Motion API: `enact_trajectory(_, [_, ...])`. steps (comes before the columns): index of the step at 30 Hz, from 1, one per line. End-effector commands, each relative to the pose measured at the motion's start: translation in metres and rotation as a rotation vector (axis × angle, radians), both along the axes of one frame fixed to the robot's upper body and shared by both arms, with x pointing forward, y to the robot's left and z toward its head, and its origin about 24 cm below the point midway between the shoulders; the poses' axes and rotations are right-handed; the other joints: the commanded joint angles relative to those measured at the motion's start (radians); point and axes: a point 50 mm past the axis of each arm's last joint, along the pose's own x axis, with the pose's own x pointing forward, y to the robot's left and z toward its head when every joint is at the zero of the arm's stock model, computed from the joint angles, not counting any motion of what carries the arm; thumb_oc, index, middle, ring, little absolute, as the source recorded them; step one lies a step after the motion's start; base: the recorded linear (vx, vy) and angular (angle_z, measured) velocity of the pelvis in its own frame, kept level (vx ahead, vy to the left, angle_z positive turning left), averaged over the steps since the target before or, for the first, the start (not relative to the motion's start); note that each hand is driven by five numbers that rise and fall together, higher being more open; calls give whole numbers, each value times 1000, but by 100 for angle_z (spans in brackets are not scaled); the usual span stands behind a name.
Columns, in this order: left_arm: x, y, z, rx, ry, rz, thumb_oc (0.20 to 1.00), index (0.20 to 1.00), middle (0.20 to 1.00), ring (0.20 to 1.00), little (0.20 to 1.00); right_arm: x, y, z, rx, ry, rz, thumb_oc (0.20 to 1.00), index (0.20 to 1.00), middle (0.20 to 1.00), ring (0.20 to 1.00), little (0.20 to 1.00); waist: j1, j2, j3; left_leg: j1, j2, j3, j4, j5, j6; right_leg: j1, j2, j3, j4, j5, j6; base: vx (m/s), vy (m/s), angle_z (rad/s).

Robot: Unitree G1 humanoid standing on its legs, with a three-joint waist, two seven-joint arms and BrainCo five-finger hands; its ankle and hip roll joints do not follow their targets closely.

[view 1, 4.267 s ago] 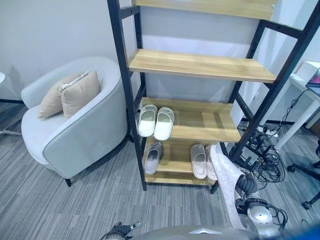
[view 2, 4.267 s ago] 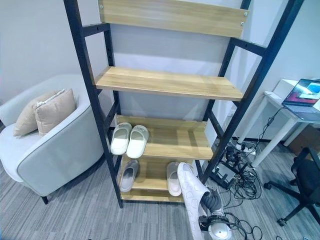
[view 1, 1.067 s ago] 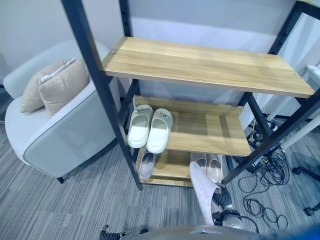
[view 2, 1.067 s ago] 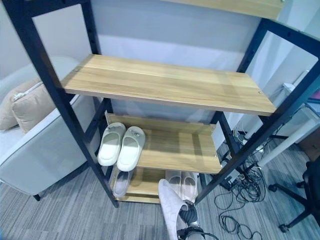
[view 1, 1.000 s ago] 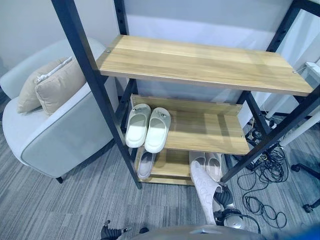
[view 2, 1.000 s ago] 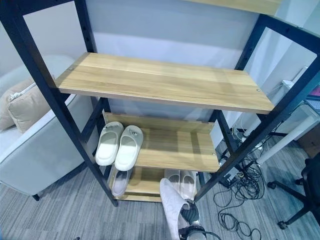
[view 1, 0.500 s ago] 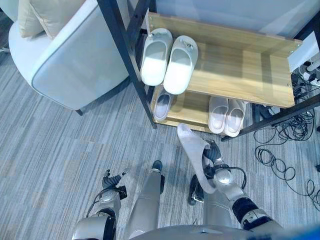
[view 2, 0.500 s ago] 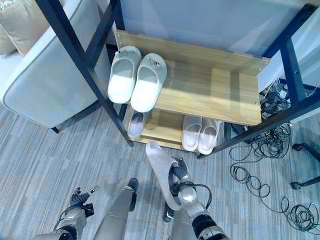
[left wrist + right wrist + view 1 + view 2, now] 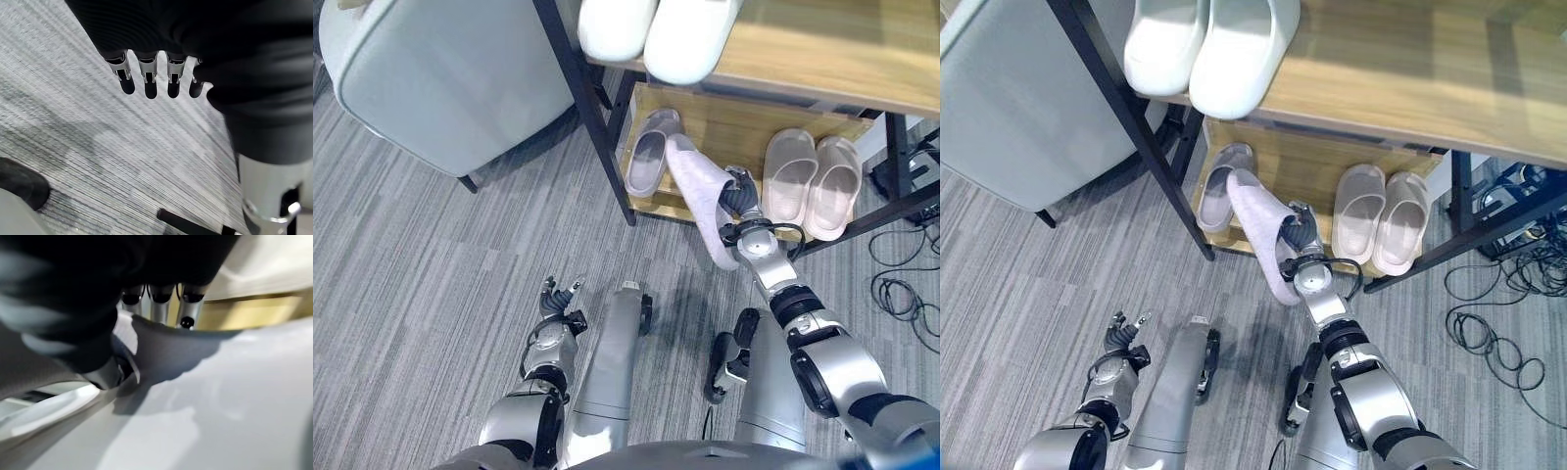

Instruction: Arrange the slippers neatly on the shoe rack.

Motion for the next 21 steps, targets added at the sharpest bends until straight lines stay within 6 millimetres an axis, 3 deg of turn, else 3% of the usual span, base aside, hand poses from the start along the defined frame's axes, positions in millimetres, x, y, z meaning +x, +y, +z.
enact_trajectory(1, [22,19,29,35,-136,78,1000,1000,1000,1000,1000,18,18,91,66,-284,69,200,200,200,200,200,-12,-7,161,179,18,-6,89,-136,23,139,-8,75,-85,102,27,262,-81,0])
enact_trajectory(2, [15,22,25,13,-140,129,1000,1000,1000,1000,1000,18,22,108,93,-340,77,200,200,200,200,200,-5,-6,205,179,28,-24,203,-177,14,139,0,102,41,77,32,288,-78,-4])
enact_trajectory(7, [8,21,19,-5,-132,178,1000,1000,1000,1000,1000,20,30,137,149,-412,107,200,200,200,200,200,5,12,263,179,30,-41,367,-223,19,139,11,145,201,59,49,173,-20,-7])
enact_trajectory(9, [-3,17,7,-46,-100,181,1000,1000,1000,1000,1000,23,39,160,202,-449,115,200,200,200,200,200,6,13,289,179,29,-37,480,-250,12,139,30,194,325,48,59,219,-12,-13])
enact_trajectory(14, [-10,14,-1,-1,-49,121,1000,1000,1000,1000,1000,37,40,207,173,-459,15,200,200,200,200,200,12,18,334,179,31,-39,579,-277,5,139,56,232,423,49,62,59,16,-21])
enact_trajectory(17, [-15,15,-6,9,-22,105,1000,1000,1000,1000,1000,43,34,221,163,-411,-47,200,200,200,200,200,18,19,341,179,34,-32,608,-288,5,139,68,238,449,50,59,25,11,2])
enact_trajectory(21, [-17,13,-9,12,0,83,1000,1000,1000,1000,1000,48,25,220,152,-301,-133,200,200,200,200,200,17,19,331,179,37,-25,605,-285,9,139,72,242,446,59,57,15,13,0])
